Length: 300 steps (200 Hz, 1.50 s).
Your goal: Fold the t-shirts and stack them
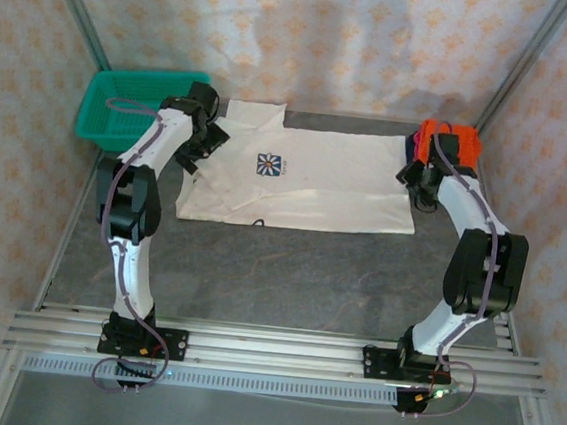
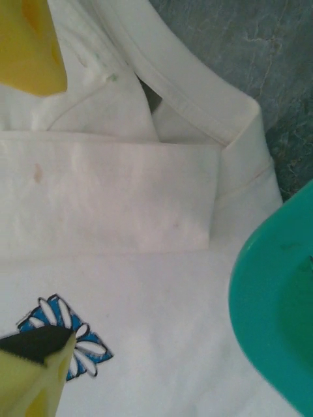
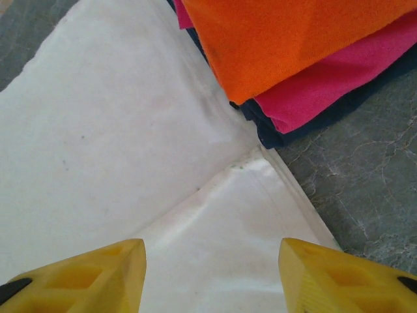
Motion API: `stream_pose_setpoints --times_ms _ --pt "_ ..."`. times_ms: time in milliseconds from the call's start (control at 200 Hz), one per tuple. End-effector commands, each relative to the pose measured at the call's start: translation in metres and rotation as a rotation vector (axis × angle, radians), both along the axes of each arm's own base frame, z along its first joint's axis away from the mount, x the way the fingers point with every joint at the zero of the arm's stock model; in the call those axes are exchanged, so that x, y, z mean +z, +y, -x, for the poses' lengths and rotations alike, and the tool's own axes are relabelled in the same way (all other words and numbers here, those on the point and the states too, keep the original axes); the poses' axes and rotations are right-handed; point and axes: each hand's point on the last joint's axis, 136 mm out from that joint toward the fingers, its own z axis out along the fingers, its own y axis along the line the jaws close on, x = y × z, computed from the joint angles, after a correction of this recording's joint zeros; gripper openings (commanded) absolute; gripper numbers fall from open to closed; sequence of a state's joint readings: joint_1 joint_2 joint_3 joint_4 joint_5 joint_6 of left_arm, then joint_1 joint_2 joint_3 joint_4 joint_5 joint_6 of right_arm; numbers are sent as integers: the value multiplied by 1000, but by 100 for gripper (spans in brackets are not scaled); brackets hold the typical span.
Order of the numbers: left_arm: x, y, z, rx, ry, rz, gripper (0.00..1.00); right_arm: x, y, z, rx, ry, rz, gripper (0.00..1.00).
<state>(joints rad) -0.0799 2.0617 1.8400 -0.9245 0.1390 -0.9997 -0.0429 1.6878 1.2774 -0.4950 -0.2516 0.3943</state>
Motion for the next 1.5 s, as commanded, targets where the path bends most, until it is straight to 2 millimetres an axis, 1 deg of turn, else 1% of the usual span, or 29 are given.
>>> stream_pose_setpoints --times_ms 0,35,80,125,185,225,280,370,480,555,635,881,986,1001,1081,1156,1221,1251,1266,1316,1341,1386,1471,1496 --pt "12 -6 -10 -22 -81 18 79 -11 13 3 56 9 11 56" --pt "6 -12 -12 -32 -73 36 73 -16 17 3 67 12 12 56" --pt "-2 -21 -14 -41 -65 63 63 -23 22 0 83 17 7 56" --pt "-11 -29 -18 -50 -65 84 55 -31 28 -3 101 28 -2 56" --pt "-24 -38 -21 -56 -52 106 44 -41 38 -6 130 52 -7 53" --pt "-32 -41 -22 -60 -40 111 39 -47 44 -8 150 64 -7 51" --pt "-44 -43 -20 -61 -17 102 36 -57 51 -10 167 85 -9 47" --pt "-61 -38 -14 -53 12 81 34 -73 57 -10 177 117 -34 45" --pt "-84 -32 1 -48 61 55 32 -87 56 -5 172 150 -30 44" --pt "-97 -31 14 -40 86 55 31 -93 54 1 170 168 -25 44" --pt "-108 -30 29 -28 100 62 31 -100 52 14 165 191 -19 44" --pt "-117 -24 83 -15 131 62 32 -116 48 65 133 258 -28 44" --pt "-118 -22 99 -12 136 66 32 -117 48 84 116 262 -44 44" --pt "-109 -22 98 -16 114 68 32 -117 49 86 112 261 -49 44" --pt "-93 -21 101 -45 101 36 32 -113 51 96 105 252 -69 44" --pt "-72 -20 100 -75 75 -2 34 -104 50 100 99 230 -67 44" --pt "-51 -15 101 -86 41 -34 36 -88 52 98 118 183 -49 44" --pt "-40 -13 100 -90 20 -48 38 -76 53 94 131 148 -28 44" --pt "-34 -12 101 -92 9 -54 39 -74 54 93 136 140 -22 44" --pt "-17 -5 103 -96 -19 -92 44 -56 59 85 165 80 5 46" --pt "-9 -1 106 -94 -25 -114 48 -48 64 81 187 49 19 47" --pt "3 8 114 -83 -31 -148 57 -35 76 74 228 -5 43 49" --pt "17 17 127 -75 -57 -153 73 -15 112 63 347 -92 100 54" --pt "19 21 131 -67 -64 -145 77 -10 128 62 396 -118 119 55"
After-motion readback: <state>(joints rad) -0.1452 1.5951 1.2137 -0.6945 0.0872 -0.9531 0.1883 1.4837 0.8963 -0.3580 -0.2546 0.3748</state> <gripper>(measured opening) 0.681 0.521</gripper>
